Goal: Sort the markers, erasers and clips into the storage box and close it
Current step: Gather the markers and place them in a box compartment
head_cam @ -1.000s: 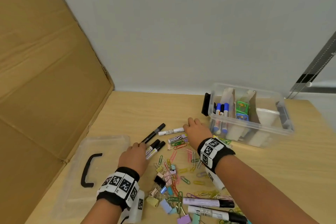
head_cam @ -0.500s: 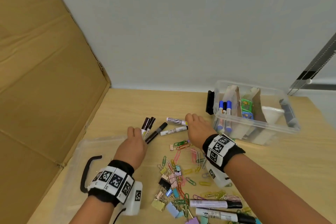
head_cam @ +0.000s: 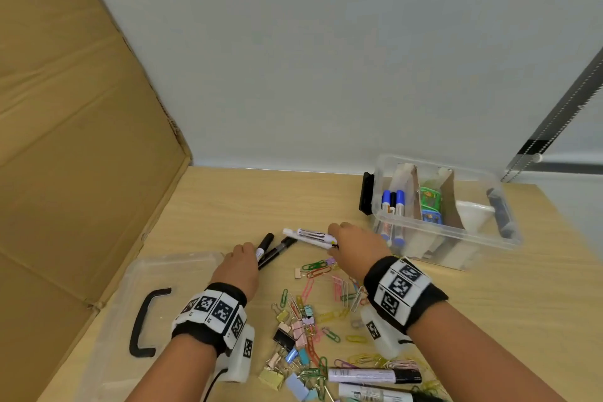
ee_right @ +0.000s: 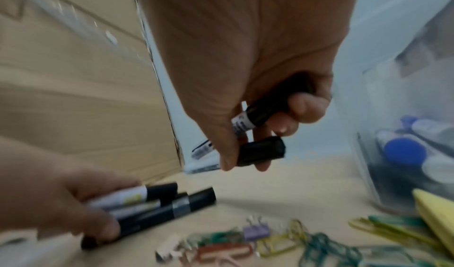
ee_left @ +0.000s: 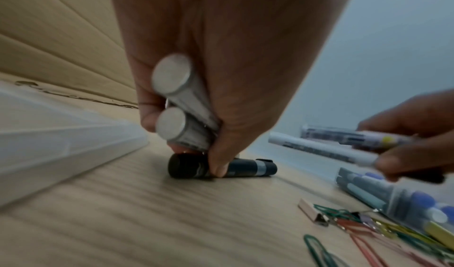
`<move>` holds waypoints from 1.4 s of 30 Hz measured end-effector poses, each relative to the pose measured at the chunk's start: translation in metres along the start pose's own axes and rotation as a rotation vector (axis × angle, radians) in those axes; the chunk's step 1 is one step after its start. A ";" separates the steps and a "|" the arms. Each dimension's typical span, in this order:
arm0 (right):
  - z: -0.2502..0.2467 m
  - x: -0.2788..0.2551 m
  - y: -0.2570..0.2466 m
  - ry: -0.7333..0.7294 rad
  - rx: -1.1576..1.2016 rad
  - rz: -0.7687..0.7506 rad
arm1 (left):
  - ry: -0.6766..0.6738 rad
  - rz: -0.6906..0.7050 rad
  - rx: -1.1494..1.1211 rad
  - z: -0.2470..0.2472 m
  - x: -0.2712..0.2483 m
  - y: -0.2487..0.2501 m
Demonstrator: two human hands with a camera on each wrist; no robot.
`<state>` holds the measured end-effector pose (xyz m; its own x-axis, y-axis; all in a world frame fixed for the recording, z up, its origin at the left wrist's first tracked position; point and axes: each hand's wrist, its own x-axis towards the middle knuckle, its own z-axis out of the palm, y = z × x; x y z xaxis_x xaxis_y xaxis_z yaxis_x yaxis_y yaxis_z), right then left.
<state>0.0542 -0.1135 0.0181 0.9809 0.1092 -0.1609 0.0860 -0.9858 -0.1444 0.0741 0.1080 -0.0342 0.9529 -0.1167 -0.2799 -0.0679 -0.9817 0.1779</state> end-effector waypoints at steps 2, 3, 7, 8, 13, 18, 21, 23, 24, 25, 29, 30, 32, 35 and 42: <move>-0.016 -0.018 0.005 0.067 0.105 -0.028 | -0.025 -0.013 0.030 -0.001 0.000 0.002; -0.024 -0.027 0.009 0.098 0.182 -0.046 | -0.035 -0.019 0.034 -0.001 -0.001 0.003; -0.061 -0.052 0.033 0.304 0.553 -0.012 | -0.033 -0.030 0.004 -0.002 -0.004 0.003; -0.070 -0.055 0.042 0.371 0.620 0.019 | -0.027 -0.033 -0.014 -0.002 -0.006 0.004; -0.104 -0.055 0.089 0.497 0.661 0.153 | 0.029 -0.033 -0.135 -0.009 -0.015 0.012; -0.123 -0.037 0.122 0.305 0.437 0.240 | 0.084 -0.012 -0.209 -0.014 -0.024 0.025; -0.135 -0.023 0.130 0.163 0.359 0.234 | 0.085 -0.012 -0.228 -0.014 -0.028 0.030; -0.143 -0.015 0.131 0.050 0.241 0.213 | 0.087 -0.017 -0.240 -0.014 -0.031 0.033; -0.147 -0.010 0.130 -0.013 0.179 0.202 | 0.089 -0.018 -0.244 -0.013 -0.032 0.034; -0.151 -0.006 0.128 -0.078 0.123 0.186 | 0.092 -0.017 -0.244 -0.013 -0.034 0.034; -0.160 0.020 0.120 -0.298 -0.080 0.117 | 0.091 -0.012 -0.240 -0.014 -0.040 0.035; -0.161 0.028 0.118 -0.318 -0.143 0.099 | 0.088 -0.011 -0.241 -0.014 -0.041 0.035; -0.158 0.040 0.113 -0.302 -0.300 0.067 | 0.087 -0.015 -0.251 -0.015 -0.043 0.035; -0.148 0.051 0.108 -0.230 -0.485 0.046 | 0.093 -0.020 -0.263 -0.016 -0.046 0.034; -0.131 0.044 0.127 -0.061 -0.344 -0.002 | 0.093 -0.005 -0.264 -0.016 -0.047 0.034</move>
<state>0.1313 -0.2508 0.1202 0.9695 0.1082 -0.2200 0.1516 -0.9698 0.1913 0.0313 0.0828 -0.0001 0.9770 -0.0852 -0.1956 0.0049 -0.9075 0.4200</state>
